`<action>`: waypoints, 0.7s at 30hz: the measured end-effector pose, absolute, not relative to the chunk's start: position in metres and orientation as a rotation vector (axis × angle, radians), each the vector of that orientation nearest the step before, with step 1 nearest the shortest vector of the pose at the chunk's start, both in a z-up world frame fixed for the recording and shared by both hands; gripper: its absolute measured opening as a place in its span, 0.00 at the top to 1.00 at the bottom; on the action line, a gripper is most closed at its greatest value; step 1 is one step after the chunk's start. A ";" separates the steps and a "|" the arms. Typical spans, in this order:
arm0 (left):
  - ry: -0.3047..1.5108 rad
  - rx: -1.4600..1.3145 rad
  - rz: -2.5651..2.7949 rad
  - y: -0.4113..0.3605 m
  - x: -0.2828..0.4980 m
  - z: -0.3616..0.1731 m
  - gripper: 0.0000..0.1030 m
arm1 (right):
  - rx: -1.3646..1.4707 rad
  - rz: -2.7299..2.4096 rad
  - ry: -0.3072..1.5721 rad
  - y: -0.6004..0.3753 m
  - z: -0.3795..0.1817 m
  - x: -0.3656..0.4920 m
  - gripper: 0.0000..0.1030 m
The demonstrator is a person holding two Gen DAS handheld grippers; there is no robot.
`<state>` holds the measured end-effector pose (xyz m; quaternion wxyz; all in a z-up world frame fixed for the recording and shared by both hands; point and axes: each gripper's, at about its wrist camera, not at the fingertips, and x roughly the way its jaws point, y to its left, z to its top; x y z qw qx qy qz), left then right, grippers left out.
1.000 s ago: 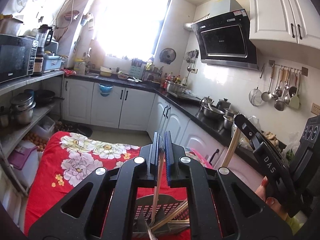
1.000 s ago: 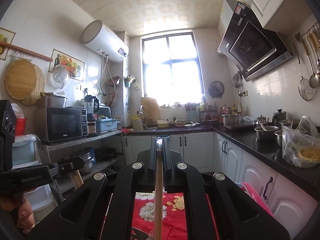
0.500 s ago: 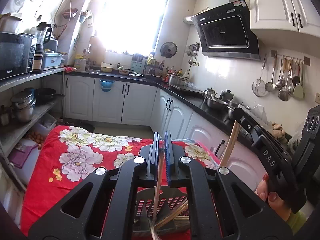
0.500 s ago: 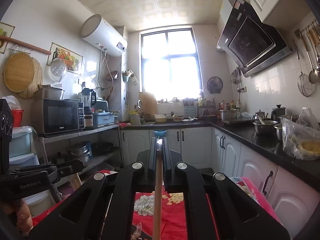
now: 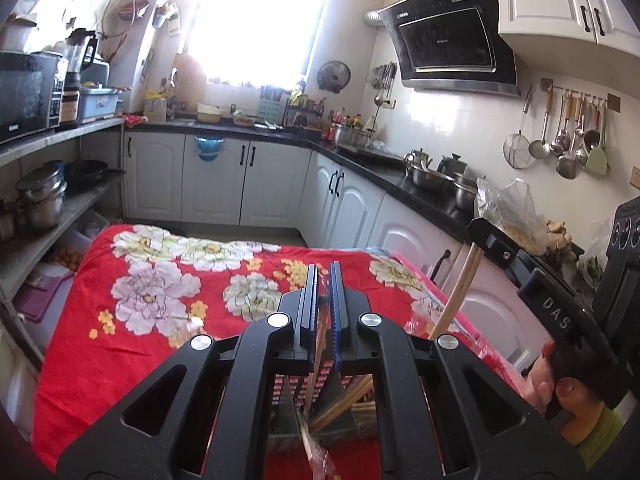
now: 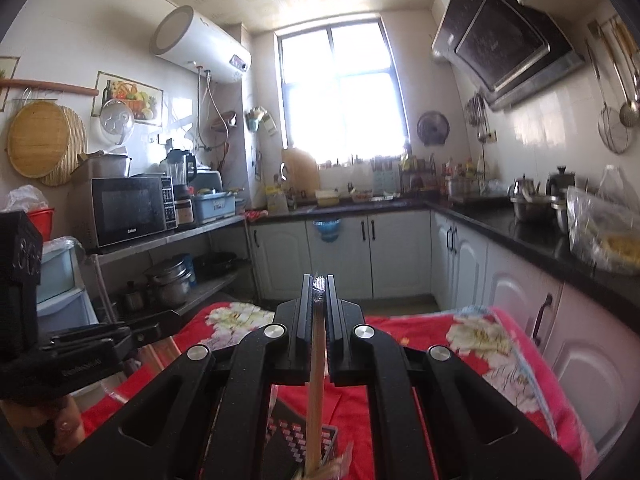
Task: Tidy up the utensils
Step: 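Lower both held chopstick bundles down into the mesh basket, then open the right gripper inside the basket while the left gripper opens too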
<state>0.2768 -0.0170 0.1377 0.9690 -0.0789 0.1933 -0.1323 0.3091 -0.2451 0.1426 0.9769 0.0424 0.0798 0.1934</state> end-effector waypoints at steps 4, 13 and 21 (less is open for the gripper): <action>0.405 -0.163 -0.274 -0.016 0.272 0.131 0.97 | 0.092 0.402 0.205 -0.246 0.140 0.303 0.94; 0.412 -0.175 -0.292 -0.016 0.259 0.126 0.97 | 0.116 0.419 0.298 -0.243 0.129 0.294 0.94; 0.424 -0.179 -0.296 -0.013 0.249 0.125 0.97 | 0.135 0.416 0.344 -0.244 0.124 0.287 0.93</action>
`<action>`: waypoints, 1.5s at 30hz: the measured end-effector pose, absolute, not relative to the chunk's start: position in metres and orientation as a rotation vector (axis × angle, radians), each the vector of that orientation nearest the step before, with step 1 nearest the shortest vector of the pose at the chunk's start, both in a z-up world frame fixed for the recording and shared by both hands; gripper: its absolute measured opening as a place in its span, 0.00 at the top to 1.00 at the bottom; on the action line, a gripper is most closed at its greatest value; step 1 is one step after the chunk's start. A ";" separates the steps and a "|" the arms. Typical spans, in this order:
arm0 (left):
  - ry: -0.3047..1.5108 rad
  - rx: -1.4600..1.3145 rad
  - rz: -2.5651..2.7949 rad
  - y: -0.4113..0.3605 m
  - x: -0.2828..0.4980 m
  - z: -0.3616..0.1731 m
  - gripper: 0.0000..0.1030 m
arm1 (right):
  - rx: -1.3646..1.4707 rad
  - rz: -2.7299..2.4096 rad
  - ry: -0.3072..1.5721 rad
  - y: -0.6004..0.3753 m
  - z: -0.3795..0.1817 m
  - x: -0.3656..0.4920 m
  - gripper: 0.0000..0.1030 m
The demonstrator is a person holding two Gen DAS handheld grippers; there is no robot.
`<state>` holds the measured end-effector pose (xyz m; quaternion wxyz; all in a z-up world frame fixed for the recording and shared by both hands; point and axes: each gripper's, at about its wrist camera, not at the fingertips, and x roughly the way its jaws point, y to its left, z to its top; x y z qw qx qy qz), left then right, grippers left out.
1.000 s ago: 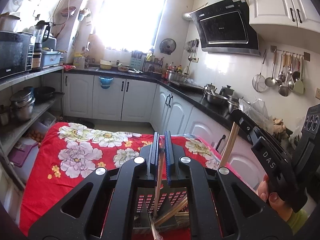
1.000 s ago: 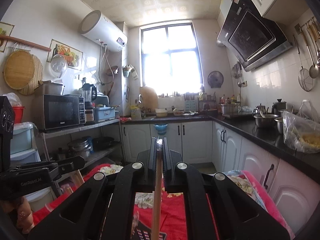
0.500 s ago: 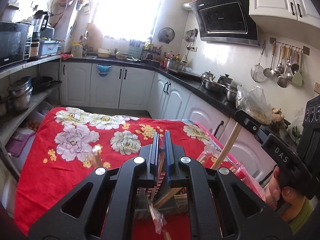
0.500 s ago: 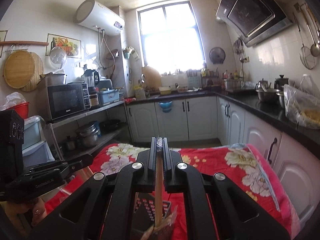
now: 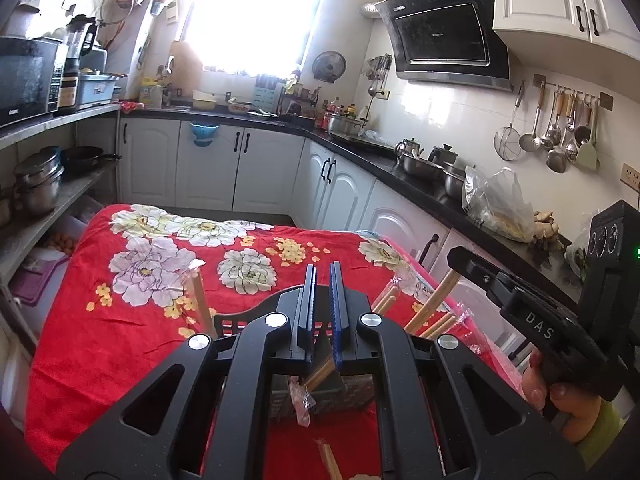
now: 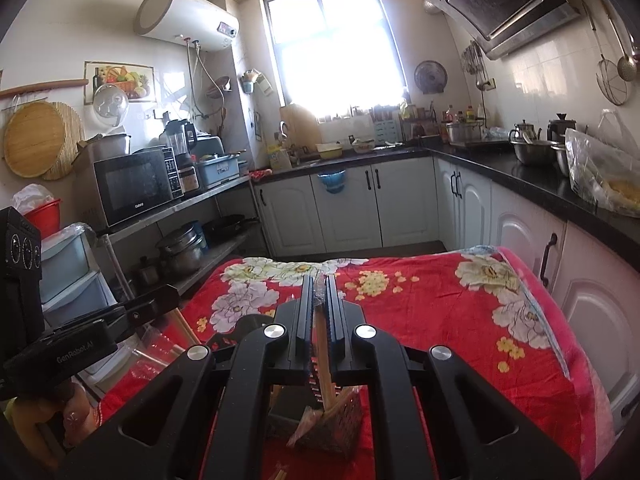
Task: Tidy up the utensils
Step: 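Open the right gripper inside the basket while the left gripper opens too, then withdraw both tools from the basket toward the last chopsticks on the cloth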
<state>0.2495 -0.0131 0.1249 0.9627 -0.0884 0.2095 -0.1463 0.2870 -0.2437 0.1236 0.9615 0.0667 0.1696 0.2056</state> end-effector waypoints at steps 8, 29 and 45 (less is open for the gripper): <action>0.429 -0.203 -0.293 -0.006 0.237 0.126 0.85 | 0.131 0.421 0.356 -0.245 0.126 0.278 0.89; 0.453 -0.203 -0.310 0.000 0.202 0.125 0.55 | 0.099 0.428 0.368 -0.248 0.133 0.243 0.65; 0.494 -0.197 -0.296 0.007 0.175 0.108 0.42 | 0.103 0.433 0.412 -0.249 0.117 0.209 0.52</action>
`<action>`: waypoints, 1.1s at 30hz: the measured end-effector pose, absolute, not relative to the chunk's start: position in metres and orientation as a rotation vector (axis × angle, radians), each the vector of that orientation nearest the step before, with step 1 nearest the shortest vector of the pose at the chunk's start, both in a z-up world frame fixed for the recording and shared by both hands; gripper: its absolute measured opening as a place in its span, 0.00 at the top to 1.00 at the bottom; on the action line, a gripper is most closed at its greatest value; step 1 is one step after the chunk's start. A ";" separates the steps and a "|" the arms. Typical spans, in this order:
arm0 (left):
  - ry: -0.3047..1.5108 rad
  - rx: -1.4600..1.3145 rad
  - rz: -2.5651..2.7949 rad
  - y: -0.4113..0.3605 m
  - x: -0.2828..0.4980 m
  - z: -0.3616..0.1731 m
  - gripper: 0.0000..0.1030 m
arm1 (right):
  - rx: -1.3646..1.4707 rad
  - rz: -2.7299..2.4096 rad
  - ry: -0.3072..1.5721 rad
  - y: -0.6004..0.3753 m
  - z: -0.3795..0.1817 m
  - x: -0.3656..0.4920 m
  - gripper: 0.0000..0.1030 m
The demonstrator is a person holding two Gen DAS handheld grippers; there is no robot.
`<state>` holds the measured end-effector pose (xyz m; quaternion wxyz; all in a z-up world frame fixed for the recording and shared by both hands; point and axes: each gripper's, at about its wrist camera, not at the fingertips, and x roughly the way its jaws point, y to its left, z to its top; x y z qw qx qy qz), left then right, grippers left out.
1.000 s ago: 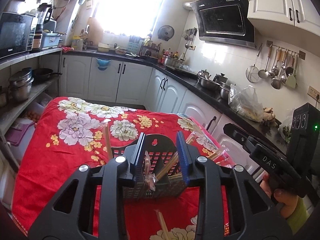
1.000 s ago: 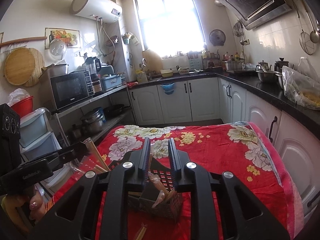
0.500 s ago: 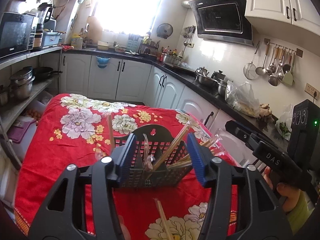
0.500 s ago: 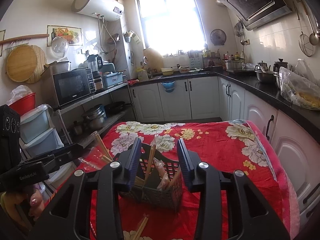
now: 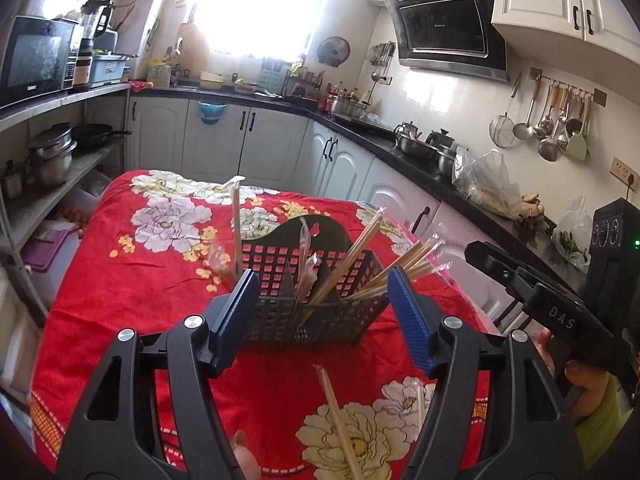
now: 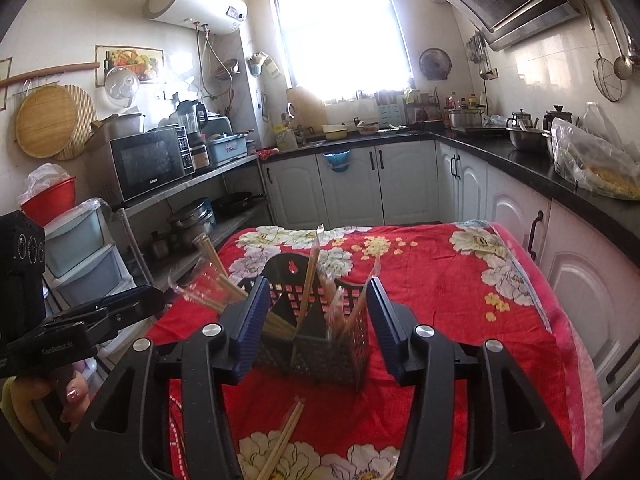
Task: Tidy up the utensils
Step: 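Withdraw both tools from the basket toward the last chopsticks on the cloth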
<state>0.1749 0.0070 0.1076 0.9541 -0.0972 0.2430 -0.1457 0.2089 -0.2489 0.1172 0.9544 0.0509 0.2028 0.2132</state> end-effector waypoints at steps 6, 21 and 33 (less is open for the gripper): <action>0.515 -0.202 -0.288 0.008 0.167 0.098 0.33 | 0.100 0.433 0.425 -0.248 0.110 0.196 0.45; 0.562 -0.191 -0.281 0.008 0.157 0.073 0.10 | 0.097 0.434 0.494 -0.250 0.082 0.178 0.27; 0.630 -0.211 -0.267 0.012 0.155 0.044 0.10 | 0.101 0.417 0.601 -0.256 0.048 0.175 0.26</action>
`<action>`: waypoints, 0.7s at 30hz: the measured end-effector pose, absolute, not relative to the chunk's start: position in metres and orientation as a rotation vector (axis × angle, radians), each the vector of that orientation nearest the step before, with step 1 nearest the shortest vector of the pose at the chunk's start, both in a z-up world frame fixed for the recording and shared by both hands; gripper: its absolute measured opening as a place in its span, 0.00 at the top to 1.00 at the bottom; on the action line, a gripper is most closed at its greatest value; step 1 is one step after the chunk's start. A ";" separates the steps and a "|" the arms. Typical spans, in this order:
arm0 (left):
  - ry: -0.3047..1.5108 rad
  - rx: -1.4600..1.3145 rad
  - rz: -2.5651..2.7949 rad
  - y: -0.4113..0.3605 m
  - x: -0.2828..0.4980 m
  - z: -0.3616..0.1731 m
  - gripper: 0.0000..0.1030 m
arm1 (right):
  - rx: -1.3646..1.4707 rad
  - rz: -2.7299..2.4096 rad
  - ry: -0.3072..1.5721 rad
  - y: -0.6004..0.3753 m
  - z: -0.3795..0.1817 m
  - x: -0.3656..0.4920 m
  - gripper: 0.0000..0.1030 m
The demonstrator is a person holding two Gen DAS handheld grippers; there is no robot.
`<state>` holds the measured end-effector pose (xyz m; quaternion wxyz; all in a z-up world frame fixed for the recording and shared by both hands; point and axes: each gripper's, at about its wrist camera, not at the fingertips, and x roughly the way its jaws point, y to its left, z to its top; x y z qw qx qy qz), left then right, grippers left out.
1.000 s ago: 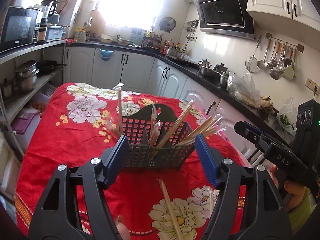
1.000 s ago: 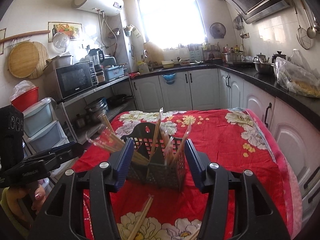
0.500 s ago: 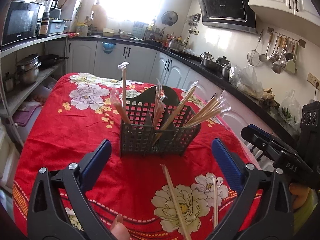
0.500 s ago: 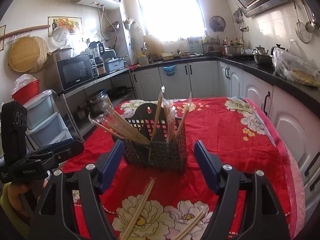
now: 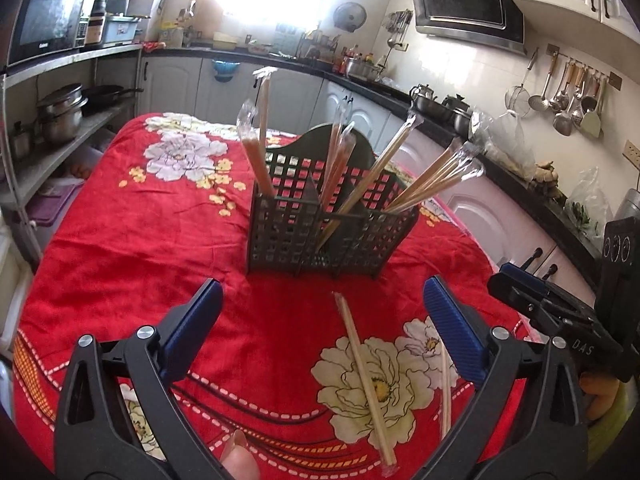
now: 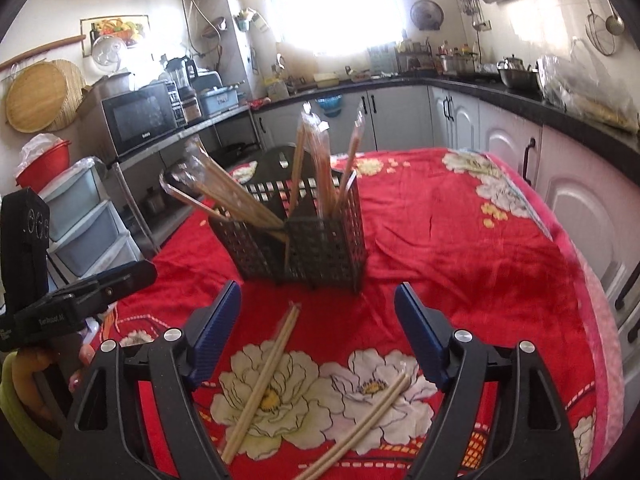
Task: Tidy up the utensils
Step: 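Withdraw both tools from the basket toward the last chopsticks on the cloth, then lower the right tool onto a chopstick pair while the left tool lowers onto another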
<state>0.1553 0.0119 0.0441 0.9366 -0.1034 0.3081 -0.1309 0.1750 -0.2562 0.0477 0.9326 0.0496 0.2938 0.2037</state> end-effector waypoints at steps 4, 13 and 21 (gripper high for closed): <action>0.648 -0.211 -0.265 0.010 0.157 0.038 0.10 | 0.107 0.405 0.634 -0.259 0.037 0.175 0.26; 0.712 -0.192 -0.285 -0.005 0.165 0.017 0.10 | 0.112 0.377 0.714 -0.268 0.010 0.175 0.26; 0.778 -0.174 -0.318 -0.023 0.178 -0.004 0.10 | 0.121 0.353 0.792 -0.278 -0.014 0.181 0.26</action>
